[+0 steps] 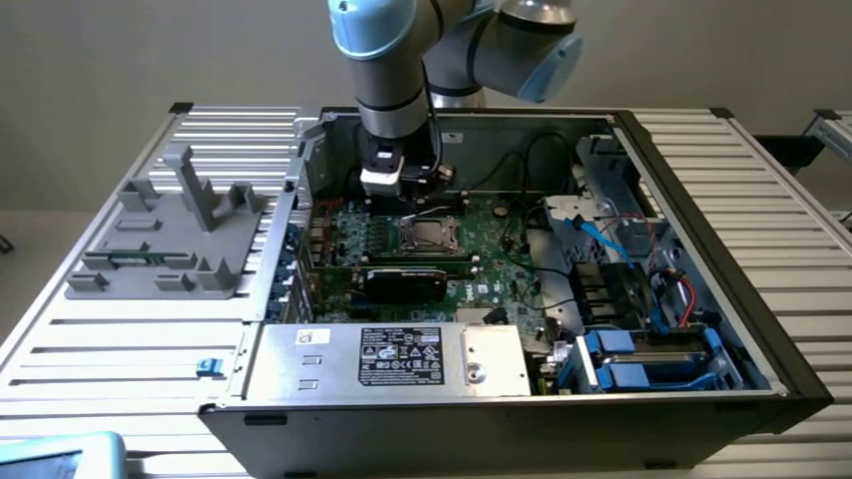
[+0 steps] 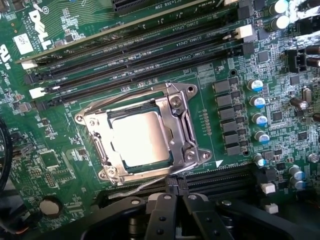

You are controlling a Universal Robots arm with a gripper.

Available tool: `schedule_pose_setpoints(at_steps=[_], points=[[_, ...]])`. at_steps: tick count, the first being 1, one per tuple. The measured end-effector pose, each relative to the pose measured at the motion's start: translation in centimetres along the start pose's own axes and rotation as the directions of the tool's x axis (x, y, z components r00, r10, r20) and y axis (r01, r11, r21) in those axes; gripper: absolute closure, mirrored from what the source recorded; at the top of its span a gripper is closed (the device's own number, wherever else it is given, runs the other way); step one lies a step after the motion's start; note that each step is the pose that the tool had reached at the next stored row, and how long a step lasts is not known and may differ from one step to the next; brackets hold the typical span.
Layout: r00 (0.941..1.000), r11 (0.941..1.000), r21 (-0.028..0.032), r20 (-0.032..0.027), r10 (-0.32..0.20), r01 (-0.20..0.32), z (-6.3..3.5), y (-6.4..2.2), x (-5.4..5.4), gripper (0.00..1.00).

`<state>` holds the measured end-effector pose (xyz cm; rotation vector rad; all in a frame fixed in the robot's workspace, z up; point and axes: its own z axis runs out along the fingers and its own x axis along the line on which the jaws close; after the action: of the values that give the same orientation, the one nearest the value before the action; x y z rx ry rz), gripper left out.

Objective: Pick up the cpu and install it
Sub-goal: 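Install the first cpu locking lever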

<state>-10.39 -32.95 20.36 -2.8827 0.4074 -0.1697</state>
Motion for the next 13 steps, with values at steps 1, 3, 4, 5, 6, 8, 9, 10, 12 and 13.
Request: schedule_pose_setpoints(at_steps=[1, 3, 4, 5, 6, 8, 9, 10, 12, 13], points=[[1.0000, 1.0000, 0.0008, 0.0007, 0.001, -0.001, -0.14, -0.02, 0.0, 0.89], [1.0000, 1.0000, 0.0034, 0.0016, 0.004, -0.004, -0.30, 0.03, -0.3, 0.89], [1.0000, 1.0000, 0.0045, 0.0019, 0.005, -0.005, -0.34, 0.07, -0.4, 0.89], [1.0000, 1.0000, 0.0062, 0.0021, 0.006, -0.006, -0.36, 0.11, -0.6, 0.89], [1.0000, 0.9999, 0.0081, 0.0022, 0.008, -0.008, -0.37, 0.15, -0.8, 0.89], [0.9999, 0.9999, 0.0110, 0.0025, 0.010, -0.010, -0.41, 0.21, -1.0, 0.89], [0.9999, 0.9999, 0.0124, 0.0026, 0.011, -0.011, -0.42, 0.22, -1.0, 0.89], [0.9999, 0.9998, 0.0134, 0.0028, 0.012, -0.012, -0.42, 0.22, -1.1, 0.89], [0.9999, 0.9998, 0.0153, 0.0022, 0.012, -0.012, -0.42, 0.23, -1.1, 0.89], [0.9999, 0.9998, 0.0154, 0.0022, 0.012, -0.012, -0.41, 0.23, -1.1, 0.89]])
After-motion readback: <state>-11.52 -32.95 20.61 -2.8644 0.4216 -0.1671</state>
